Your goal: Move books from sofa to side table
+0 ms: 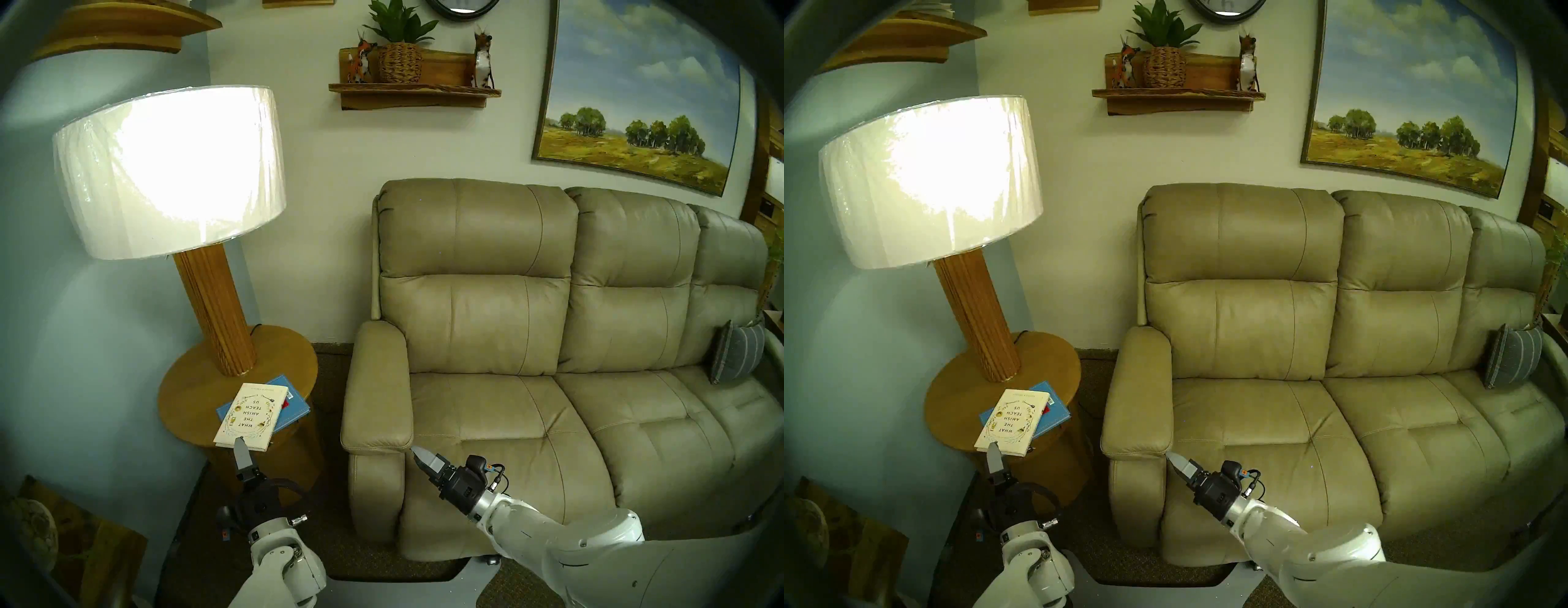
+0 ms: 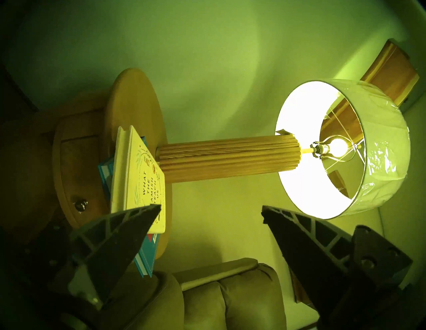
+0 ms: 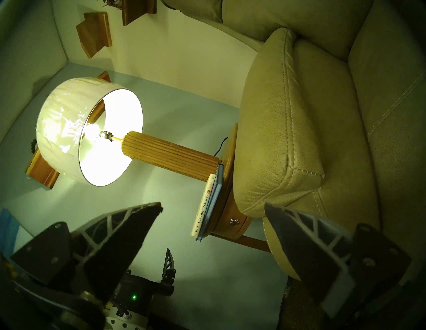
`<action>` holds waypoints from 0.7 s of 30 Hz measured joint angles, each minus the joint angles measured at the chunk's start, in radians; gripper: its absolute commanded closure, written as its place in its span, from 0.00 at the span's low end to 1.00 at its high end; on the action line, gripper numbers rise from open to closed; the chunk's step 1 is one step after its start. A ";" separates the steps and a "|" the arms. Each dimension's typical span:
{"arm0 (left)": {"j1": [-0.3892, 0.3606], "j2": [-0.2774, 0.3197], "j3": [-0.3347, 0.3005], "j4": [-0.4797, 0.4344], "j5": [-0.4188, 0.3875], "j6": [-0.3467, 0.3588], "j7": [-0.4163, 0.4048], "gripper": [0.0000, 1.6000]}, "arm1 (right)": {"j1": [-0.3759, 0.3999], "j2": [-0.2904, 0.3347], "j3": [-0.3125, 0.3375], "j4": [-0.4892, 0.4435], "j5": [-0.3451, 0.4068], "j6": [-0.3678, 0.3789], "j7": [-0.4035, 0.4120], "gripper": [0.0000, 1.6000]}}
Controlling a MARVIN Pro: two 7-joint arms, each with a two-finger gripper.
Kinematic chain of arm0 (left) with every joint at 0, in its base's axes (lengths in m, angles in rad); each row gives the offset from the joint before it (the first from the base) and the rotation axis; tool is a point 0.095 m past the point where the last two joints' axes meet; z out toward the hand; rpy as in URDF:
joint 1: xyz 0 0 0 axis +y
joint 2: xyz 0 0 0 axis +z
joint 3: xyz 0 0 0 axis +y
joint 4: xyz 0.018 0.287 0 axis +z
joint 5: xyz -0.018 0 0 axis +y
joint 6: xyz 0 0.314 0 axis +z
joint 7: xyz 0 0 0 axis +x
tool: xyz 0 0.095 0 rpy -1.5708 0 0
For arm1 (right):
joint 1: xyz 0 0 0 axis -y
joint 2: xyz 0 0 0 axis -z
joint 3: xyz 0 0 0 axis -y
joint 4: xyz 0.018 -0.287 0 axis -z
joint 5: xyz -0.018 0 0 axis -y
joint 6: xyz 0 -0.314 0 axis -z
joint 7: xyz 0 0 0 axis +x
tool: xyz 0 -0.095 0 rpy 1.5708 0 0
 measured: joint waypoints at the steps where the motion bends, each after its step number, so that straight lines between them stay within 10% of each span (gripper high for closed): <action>1: -0.002 -0.001 0.000 0.005 -0.005 0.003 -0.009 0.00 | 0.000 0.000 0.000 0.000 0.000 0.000 0.000 0.00; 21: -0.023 -0.011 0.000 0.020 -0.040 0.018 -0.067 0.00 | 0.001 0.001 0.000 0.002 0.001 -0.001 0.000 0.00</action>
